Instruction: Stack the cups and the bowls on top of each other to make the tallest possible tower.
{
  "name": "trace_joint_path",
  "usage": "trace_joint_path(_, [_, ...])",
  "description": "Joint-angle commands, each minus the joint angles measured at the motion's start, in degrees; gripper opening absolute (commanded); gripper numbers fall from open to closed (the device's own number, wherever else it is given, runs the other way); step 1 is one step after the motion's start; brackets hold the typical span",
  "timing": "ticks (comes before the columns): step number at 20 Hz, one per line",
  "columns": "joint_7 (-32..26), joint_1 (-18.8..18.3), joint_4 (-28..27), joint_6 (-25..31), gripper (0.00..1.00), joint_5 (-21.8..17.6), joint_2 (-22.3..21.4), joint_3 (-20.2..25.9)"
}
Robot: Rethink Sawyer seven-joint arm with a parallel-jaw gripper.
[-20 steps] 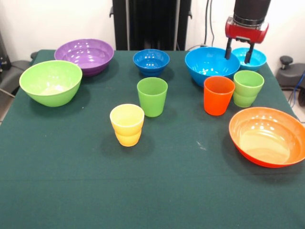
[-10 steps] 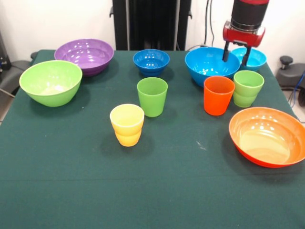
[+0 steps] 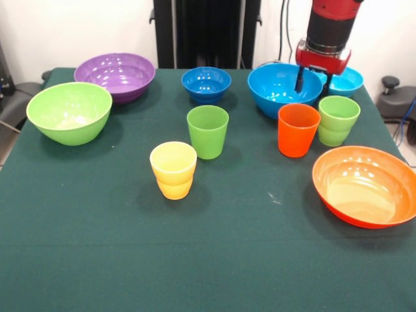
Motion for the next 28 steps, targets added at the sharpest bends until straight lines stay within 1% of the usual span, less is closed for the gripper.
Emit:
trace_joint_path(1, [10.4,-1.0,-3.7,-3.8,1.00,0.9,3.8,4.5])
trace_joint_path(7, [9.9,-1.2,-4.8,-5.2,1.00,0.6,5.6,4.1])
trace_joint_path(8, [9.7,-0.8,-5.0,-5.8,0.00,0.5,5.7,3.5])
trace_joint_path(12, [9.1,-1.3,-3.6,-2.5,0.00,0.5,2.5,3.4])
trace_joint_path(14, [8.6,-1.9,-2.1,-0.3,0.00,0.1,-0.1,3.5])
trace_joint_path(20, [4.9,-5.4,0.5,5.9,0.00,-2.4,-6.6,3.0])
trace_joint_path(23, [2.3,-6.4,0.3,12.0,0.00,-3.6,-10.8,1.3])
trace_joint_path(28, [1.0,-5.8,-2.1,21.4,0.00,-5.5,-15.3,-1.8])
